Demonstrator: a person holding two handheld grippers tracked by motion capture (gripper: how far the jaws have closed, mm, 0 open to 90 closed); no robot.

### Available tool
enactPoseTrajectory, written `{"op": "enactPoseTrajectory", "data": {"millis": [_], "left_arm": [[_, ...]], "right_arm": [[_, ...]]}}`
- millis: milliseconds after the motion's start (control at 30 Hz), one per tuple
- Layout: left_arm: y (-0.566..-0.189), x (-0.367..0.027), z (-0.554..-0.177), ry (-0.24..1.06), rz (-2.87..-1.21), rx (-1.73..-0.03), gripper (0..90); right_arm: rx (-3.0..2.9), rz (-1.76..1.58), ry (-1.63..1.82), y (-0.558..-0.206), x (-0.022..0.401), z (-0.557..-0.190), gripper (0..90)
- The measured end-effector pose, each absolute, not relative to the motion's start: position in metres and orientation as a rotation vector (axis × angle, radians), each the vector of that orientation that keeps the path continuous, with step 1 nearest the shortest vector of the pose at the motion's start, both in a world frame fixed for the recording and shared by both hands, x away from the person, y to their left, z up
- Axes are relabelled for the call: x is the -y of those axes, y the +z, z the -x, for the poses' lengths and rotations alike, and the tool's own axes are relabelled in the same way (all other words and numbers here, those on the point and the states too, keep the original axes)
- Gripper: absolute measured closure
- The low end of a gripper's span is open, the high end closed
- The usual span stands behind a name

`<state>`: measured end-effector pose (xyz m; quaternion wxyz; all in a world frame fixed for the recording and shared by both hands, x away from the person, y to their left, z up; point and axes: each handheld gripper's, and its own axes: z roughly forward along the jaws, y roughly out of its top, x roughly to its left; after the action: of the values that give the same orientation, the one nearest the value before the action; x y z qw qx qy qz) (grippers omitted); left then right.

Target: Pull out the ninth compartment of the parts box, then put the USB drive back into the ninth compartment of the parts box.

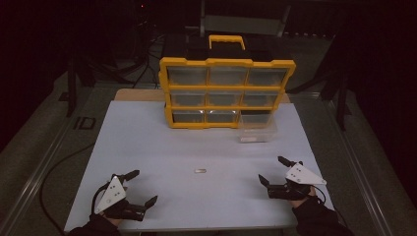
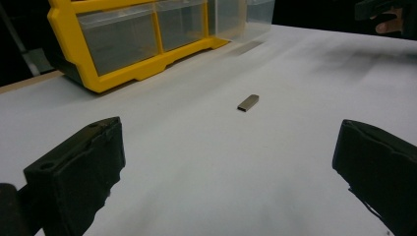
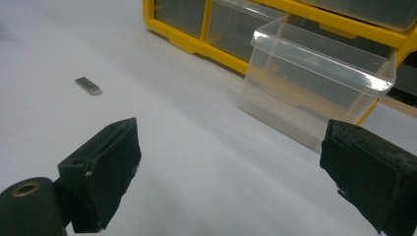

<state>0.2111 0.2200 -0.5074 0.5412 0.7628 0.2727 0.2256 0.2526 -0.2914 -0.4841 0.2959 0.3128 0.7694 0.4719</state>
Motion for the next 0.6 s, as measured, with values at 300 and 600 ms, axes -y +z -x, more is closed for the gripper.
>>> {"op": "enactPoseTrajectory", "data": {"millis": [300, 600], "left_arm": [[-0.5075, -0.2201, -0.2109, 0.539, -1.815, -0.649, 0.0], [-0.5076, -0.2196, -0.2108, 0.539, -1.817, -0.648, 0.0]], "right_arm": [[-2.056, -0.821, 1.246, -0.4882, 0.2909, -0.2516, 7.9], [-2.055, -0.816, 1.249, -0.4881, 0.2913, -0.2513, 7.9]]}}
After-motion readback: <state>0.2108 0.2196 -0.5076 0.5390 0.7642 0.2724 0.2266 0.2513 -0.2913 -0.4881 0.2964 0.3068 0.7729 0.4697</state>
